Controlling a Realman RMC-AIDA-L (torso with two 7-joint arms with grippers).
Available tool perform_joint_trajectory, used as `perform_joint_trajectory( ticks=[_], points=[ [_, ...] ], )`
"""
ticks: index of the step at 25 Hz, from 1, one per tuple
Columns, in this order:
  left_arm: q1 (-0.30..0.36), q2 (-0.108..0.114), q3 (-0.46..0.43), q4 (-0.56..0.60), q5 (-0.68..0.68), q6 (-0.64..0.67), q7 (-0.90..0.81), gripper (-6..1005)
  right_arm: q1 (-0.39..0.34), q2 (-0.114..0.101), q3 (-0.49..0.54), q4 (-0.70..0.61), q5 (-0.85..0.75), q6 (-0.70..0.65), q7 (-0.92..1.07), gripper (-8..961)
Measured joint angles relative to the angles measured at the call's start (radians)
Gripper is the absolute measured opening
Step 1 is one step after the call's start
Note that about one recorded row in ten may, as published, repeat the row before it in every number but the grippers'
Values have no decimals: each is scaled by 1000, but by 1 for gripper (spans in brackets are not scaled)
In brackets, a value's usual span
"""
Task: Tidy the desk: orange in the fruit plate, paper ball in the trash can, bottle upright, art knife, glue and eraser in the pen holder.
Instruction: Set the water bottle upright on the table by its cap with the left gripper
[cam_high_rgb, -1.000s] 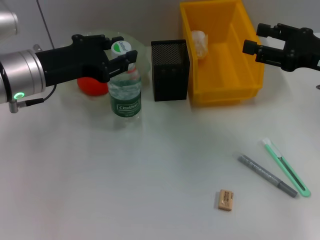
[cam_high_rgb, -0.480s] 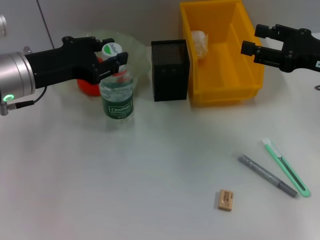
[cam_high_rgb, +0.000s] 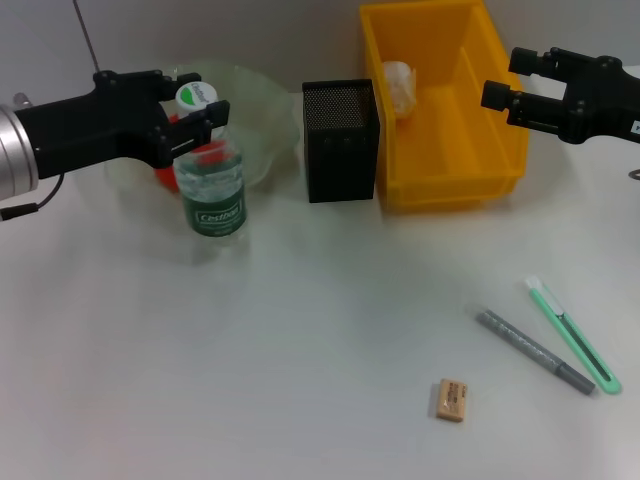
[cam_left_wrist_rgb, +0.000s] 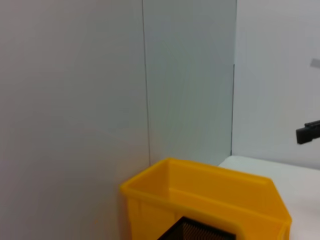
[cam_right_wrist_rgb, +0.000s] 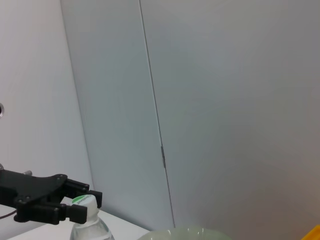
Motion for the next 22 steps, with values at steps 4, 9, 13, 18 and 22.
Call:
perform_joint_trajectory(
  ticks=[4, 9, 13, 18, 22],
  points=[
    [0, -5, -8, 4, 21, 1, -7, 429, 0, 0, 0, -2, 0, 0, 0, 704],
    [-1, -17, -36, 6, 65, 12, -14, 429, 0, 1, 0, -2, 0, 0, 0, 704],
    [2, -15, -39, 6, 67, 15, -21, 430, 0, 1, 0, -2, 0, 0, 0, 704],
    [6, -8, -46, 6, 67, 33, -27, 430, 0, 1, 0, 0, 0, 0, 0, 704],
    [21, -5, -114, 8, 68, 107, -28, 429, 0, -1, 0, 2, 0, 0, -1, 704]
  ],
)
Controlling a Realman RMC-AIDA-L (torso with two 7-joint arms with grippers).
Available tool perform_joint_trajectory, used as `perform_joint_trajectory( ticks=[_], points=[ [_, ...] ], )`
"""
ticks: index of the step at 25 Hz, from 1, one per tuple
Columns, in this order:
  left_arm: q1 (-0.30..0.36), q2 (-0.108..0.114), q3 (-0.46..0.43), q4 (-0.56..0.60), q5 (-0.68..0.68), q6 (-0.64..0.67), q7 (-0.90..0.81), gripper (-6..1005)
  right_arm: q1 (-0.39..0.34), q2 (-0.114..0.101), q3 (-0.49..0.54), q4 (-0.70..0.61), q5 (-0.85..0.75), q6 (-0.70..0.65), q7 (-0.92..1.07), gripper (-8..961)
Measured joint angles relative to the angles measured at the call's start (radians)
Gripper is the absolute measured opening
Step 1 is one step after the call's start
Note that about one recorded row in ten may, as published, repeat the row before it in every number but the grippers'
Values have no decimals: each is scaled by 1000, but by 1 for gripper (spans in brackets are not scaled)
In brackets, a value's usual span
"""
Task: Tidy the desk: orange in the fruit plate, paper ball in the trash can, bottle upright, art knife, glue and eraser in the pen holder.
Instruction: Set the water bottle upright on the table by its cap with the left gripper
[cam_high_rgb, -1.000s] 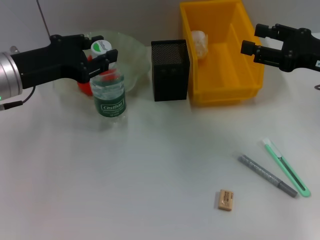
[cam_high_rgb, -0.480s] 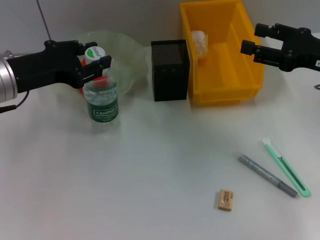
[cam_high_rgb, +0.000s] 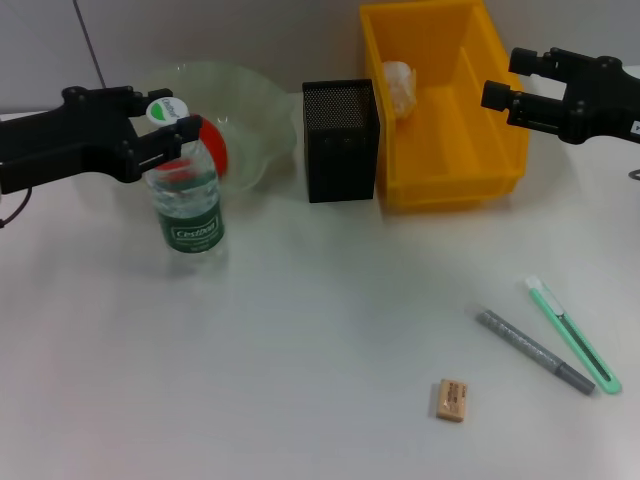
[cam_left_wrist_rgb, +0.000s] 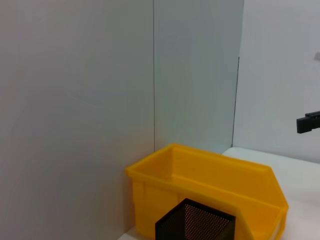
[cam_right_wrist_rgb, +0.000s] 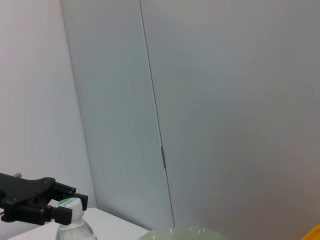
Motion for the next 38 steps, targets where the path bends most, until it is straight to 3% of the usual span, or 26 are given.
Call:
perform_joint_trajectory(
  ticks=[38],
  points=[
    [12, -17, -6, -13, 27, -2, 27, 430, 2, -1, 0, -2, 0, 0, -5, 704]
  ],
)
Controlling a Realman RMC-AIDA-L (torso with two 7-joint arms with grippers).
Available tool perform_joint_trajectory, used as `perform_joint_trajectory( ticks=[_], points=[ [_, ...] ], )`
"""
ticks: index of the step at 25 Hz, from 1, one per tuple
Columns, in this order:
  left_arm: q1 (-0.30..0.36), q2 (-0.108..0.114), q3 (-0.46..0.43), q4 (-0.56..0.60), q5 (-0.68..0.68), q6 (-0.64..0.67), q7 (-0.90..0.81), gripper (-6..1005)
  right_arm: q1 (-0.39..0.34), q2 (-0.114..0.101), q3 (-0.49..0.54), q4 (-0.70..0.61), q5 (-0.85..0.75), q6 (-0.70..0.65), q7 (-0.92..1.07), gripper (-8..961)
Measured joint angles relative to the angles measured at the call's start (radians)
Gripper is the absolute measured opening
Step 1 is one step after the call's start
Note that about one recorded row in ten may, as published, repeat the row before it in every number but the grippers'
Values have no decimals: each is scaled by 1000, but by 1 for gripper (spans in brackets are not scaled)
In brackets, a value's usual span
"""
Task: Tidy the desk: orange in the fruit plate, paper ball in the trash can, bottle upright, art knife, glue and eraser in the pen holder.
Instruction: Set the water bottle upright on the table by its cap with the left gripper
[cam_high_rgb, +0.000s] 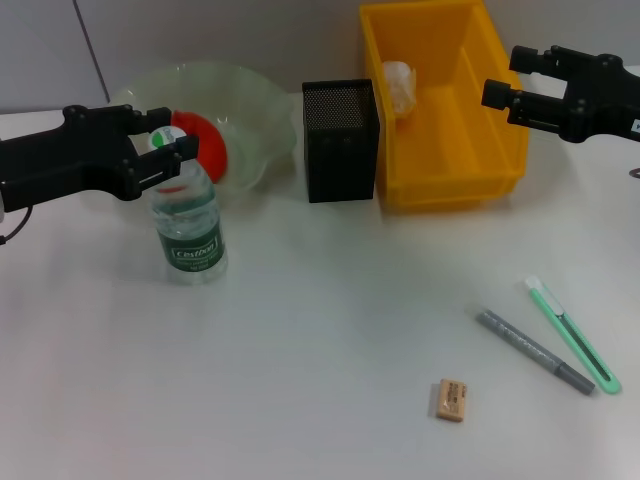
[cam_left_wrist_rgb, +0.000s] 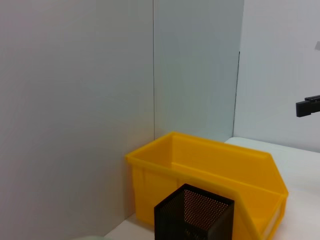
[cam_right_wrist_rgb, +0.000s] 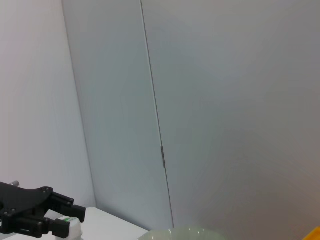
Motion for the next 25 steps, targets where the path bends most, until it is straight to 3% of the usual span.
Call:
perform_joint_trajectory(
  ticks=[16, 21, 25],
  points=[
    [-1, -1, -6, -15, 0, -4, 4, 467, 0, 1, 0, -1, 0, 0, 0, 703],
    [0, -20, -52, -8, -4, 3, 23, 471, -1, 2, 0, 1, 0, 0, 4, 703],
    [3, -37, -99, -14, -23, 18, 73, 606, -2, 3, 0, 1, 0, 0, 23, 703]
  ],
)
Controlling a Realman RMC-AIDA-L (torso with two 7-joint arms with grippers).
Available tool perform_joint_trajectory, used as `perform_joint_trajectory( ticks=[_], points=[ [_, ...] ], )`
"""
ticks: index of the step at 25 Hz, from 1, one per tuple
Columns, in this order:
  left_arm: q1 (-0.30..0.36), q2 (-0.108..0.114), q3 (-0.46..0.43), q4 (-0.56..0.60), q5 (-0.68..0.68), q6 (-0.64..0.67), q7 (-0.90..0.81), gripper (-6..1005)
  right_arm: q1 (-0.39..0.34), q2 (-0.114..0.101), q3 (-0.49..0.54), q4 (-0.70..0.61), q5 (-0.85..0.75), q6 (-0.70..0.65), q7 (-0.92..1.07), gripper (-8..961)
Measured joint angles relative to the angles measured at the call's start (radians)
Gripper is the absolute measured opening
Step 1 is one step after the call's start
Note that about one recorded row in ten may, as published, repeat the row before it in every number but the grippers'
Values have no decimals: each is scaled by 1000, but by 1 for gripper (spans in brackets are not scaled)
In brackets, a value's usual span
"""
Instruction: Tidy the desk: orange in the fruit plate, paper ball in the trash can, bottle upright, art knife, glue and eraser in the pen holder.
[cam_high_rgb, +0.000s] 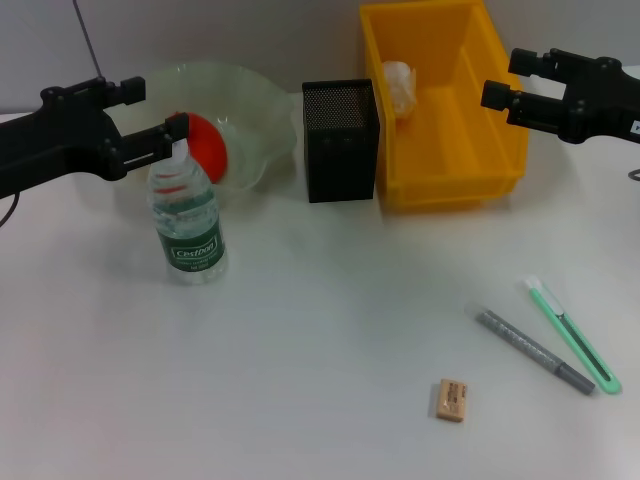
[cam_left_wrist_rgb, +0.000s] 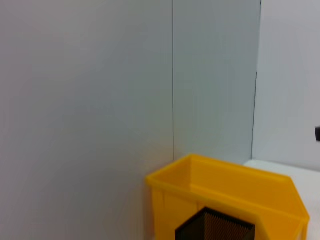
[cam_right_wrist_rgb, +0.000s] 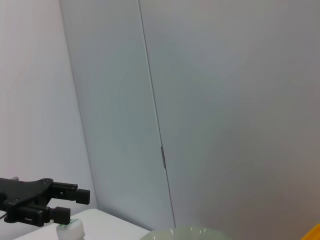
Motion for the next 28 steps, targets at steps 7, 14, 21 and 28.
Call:
perform_joint_trajectory(
  ticks=[7, 14, 21, 28],
  points=[
    [0, -1, -1, -31, -40, 4, 33, 687, 22, -2, 0, -56, -102, 4, 176, 703],
    [-12, -2, 1, -95, -89, -2, 108, 686, 111, -4, -136, -251, -438, -4, 644, 703],
    [-16, -2, -5, -114, -105, 1, 138, 685, 215, -10, -299, -304, -600, -47, 851, 703],
    [-19, -1, -5, -114, -106, 2, 150, 685, 350, -1, -433, -234, -780, -85, 977, 703]
  ],
)
